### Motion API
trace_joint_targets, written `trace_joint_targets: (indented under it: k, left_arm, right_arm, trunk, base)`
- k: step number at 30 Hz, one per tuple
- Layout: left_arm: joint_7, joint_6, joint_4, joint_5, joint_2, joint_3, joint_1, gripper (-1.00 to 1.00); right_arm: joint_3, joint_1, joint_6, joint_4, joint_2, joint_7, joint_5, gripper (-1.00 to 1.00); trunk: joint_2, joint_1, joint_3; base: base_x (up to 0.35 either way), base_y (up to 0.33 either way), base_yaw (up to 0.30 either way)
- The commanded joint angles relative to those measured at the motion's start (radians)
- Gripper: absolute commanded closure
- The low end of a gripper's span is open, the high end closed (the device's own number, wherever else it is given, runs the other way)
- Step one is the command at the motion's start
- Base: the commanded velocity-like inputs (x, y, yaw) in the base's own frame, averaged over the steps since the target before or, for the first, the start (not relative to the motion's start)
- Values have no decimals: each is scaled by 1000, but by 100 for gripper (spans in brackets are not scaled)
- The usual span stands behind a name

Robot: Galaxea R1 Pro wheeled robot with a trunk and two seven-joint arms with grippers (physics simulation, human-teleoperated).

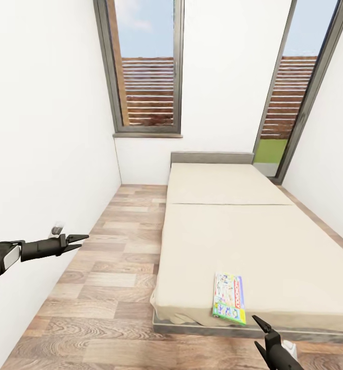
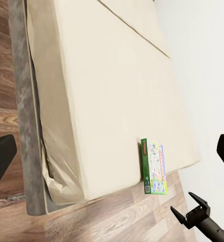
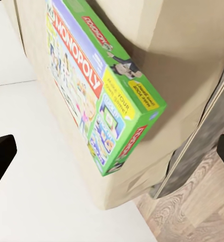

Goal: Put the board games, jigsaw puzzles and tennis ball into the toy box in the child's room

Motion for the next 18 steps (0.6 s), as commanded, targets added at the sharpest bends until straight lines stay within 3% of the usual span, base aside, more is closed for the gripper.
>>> trace_joint_targets:
  k: [1, 11, 18]
  left_arm:
    - [-4, 10, -1, -9, 0, 9, -1, -100]
    - [-4, 10, 0, -9, 0, 9, -1, -100]
    - [-5, 10, 0, -9, 0, 9, -1, -100]
  right_arm:
    - [-4, -1, 7, 0, 0, 1, -4, -100]
    - [-4, -1, 7, 0, 0, 0, -4, -100]
    - [-4, -1, 7, 0, 0, 0, -4, -100]
  trunk:
    - [-8, 4, -4]
    - [-78, 42, -35]
    - [-78, 42, -35]
  base:
    - [1, 1, 0]
    - [0, 0, 0]
    - [0, 0, 0]
